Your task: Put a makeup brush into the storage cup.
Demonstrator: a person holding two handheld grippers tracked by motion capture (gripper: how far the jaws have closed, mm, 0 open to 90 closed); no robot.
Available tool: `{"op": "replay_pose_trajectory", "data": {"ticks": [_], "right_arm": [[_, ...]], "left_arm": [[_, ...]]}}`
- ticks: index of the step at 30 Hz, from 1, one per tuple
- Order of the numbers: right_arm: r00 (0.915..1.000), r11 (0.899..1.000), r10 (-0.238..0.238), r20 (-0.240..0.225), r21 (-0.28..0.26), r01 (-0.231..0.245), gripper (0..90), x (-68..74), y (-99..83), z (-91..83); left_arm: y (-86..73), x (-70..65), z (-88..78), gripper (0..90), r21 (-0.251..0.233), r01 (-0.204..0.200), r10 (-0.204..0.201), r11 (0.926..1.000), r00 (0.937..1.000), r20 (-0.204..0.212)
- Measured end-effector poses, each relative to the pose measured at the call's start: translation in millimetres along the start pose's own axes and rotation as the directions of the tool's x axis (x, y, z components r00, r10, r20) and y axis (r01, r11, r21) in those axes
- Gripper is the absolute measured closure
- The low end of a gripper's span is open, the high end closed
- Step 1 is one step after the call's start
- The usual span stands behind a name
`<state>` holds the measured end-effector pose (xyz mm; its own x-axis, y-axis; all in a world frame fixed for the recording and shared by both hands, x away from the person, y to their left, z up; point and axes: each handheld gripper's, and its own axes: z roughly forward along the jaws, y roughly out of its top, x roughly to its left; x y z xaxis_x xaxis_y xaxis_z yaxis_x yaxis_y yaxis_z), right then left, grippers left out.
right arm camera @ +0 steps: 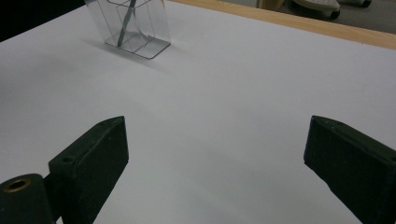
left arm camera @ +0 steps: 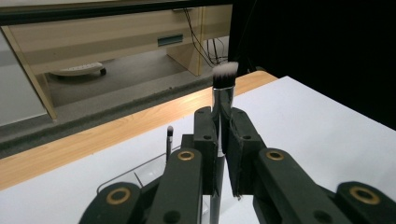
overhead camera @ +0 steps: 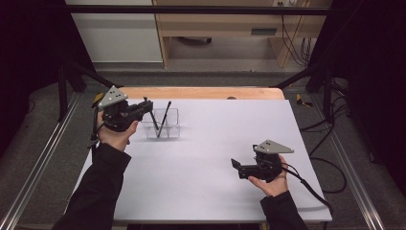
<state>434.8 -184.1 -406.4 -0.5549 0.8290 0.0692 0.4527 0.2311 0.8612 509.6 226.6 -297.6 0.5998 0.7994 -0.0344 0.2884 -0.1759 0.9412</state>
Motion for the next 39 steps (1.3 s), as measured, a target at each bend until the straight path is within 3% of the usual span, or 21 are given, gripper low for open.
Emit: {"op": "replay_pose_trajectory", "data": {"ticks": [18,39], "right_arm": [[0.9999,1.0,0.011,0.005,0.009,-0.011,5.6,-2.5,-0.8,0.6],[0.9999,1.0,0.014,0.0,-0.001,-0.014,5.7,-3.0,0.0,-1.1]], "left_arm": [[11.9,10.6,18.0,83.0,-0.001,-0.009,0.009,1.0,0.9996,-0.028],[8.8,26.4,45.6,83.0,0.016,0.012,-0.011,0.9998,0.9977,-0.067]]}}
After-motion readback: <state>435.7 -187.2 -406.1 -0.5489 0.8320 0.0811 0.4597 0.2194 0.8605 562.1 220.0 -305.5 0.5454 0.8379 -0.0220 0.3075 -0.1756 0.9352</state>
